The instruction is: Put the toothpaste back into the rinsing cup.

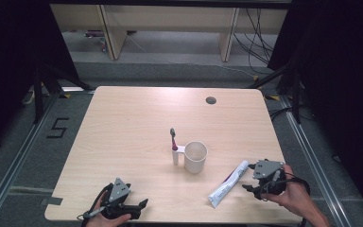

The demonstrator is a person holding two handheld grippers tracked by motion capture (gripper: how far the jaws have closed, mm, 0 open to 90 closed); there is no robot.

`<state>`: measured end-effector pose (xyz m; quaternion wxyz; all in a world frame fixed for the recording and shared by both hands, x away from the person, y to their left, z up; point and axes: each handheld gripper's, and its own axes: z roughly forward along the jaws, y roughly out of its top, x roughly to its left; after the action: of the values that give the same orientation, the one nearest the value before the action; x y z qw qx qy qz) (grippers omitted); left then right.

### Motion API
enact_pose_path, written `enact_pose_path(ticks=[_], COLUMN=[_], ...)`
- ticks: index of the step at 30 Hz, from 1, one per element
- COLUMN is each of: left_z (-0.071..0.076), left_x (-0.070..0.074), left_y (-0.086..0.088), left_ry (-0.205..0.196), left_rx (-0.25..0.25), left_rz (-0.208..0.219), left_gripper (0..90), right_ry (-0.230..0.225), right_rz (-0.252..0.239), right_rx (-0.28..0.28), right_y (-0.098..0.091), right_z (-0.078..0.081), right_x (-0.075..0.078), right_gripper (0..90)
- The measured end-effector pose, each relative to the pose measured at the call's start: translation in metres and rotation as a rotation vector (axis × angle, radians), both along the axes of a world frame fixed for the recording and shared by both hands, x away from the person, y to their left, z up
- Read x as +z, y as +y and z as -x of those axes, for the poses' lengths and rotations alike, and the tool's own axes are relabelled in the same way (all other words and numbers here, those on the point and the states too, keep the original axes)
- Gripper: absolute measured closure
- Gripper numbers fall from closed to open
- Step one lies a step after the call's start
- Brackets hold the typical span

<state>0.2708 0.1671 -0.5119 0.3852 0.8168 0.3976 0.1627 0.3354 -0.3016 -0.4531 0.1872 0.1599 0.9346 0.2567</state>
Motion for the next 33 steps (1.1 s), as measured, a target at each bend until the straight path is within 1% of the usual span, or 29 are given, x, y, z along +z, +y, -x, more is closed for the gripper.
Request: enact_pose_path(ticks=[1,3,4,5,7,8,9,10,11,12,13,14,15,16,19,22,23,24,25,28,29,30,31,32,33], left_z=[0.001,0.001,0.001,0.001,0.001,0.001,0.001,0.000,0.001,0.001,0.001,0.000,0.000,0.000,0.000,0.001,0.001,0.001,0.001,0.001,0.001,0.001,0.001,0.001,0.001], left_x=[0.000,0.000,0.000,0.000,0.000,0.000,0.000,0.000,0.000,0.001,0.001,0.000,0.000,0.000,0.000,0.000,0.000,0.000,0.000,0.000,-0.001,-0.001,-0.001,-0.001,0.000], left_y=[-0.001,-0.001,-0.001,-0.001,-0.001,-0.001,-0.001,-0.001,-0.001,-0.001,-0.001,-0.002,-0.001,-0.001,-0.002,-0.001,-0.002,-0.002,-0.003,-0.002,-0.003,-0.003,-0.002,-0.002,-0.002], left_ry=[-0.001,-0.001,0.000,-0.001,-0.002,0.002,0.002,-0.001,0.002,0.001,0.002,0.002,0.002,0.002,0.002,-0.001,0.003,0.003,0.003,0.005,0.000,0.000,0.001,0.001,0.004], left_rx=[0.009,0.010,0.012,0.011,0.008,0.010,0.010,0.007,0.002,0.002,0.001,0.003,0.007,0.007,0.007,0.005,0.006,0.005,0.008,0.003,0.007,0.007,0.007,0.007,0.007], left_rz=[0.005,0.011,0.003,0.003,0.006,0.005,0.005,0.001,0.007,0.007,0.006,0.008,-0.002,-0.008,0.000,-0.007,-0.007,0.002,0.000,-0.006,0.009,0.009,0.003,0.003,-0.006], left_gripper=[16.6,16.7,16.6,16.6,16.7,16.6,16.7,16.7,16.7,16.7,16.7,16.7,16.7,16.7,16.9,16.9,17.0,17.0,17.0,17.0,17.0,17.0,17.0,17.0,17.0], right_ry=[0.008,0.010,0.025,0.013,0.024,0.019,0.019,0.030,0.030,0.030,0.029,0.012,0.025,0.025,0.021,0.038,0.037,0.037,0.047,0.056,0.053,0.053,0.051,0.051,0.061], right_rz=[0.008,0.031,0.047,0.064,0.082,0.095,0.095,0.106,0.120,0.120,0.129,0.143,0.161,0.161,0.179,0.203,0.218,0.218,0.228,0.236,0.250,0.250,0.271,0.271,0.286], right_rx=[0.006,0.019,-0.001,0.042,0.047,0.054,0.054,0.059,0.082,0.082,0.084,0.090,0.104,0.104,0.128,0.143,0.162,0.162,0.173,0.184,0.218,0.218,0.209,0.209,0.237], right_y=[0.003,0.007,0.009,0.011,0.016,0.017,0.017,0.018,0.020,0.020,0.021,0.021,0.023,0.023,0.027,0.031,0.033,0.033,0.035,0.039,0.042,0.042,0.044,0.044,0.046], right_z=[-0.002,-0.006,-0.006,-0.009,-0.012,-0.014,-0.014,-0.015,-0.018,-0.018,-0.019,-0.021,-0.023,-0.023,-0.026,-0.029,-0.030,-0.030,-0.030,-0.030,-0.032,-0.032,-0.033,-0.033,-0.034], right_x=[0.000,0.000,0.001,0.000,-0.002,-0.003,-0.003,-0.003,-0.005,-0.005,-0.006,-0.008,-0.009,-0.009,-0.012,-0.015,-0.017,-0.017,-0.018,-0.019,-0.021,-0.021,-0.021,-0.021,-0.021], right_gripper=[28.8,28.7,28.7,28.7,28.7,28.7,28.7,28.7,28.6,28.6,28.6,28.5,28.5,28.5,28.5,27.3,27.7,27.7,28.3,29.3,30.0,30.0,31.5,31.5,36.1])
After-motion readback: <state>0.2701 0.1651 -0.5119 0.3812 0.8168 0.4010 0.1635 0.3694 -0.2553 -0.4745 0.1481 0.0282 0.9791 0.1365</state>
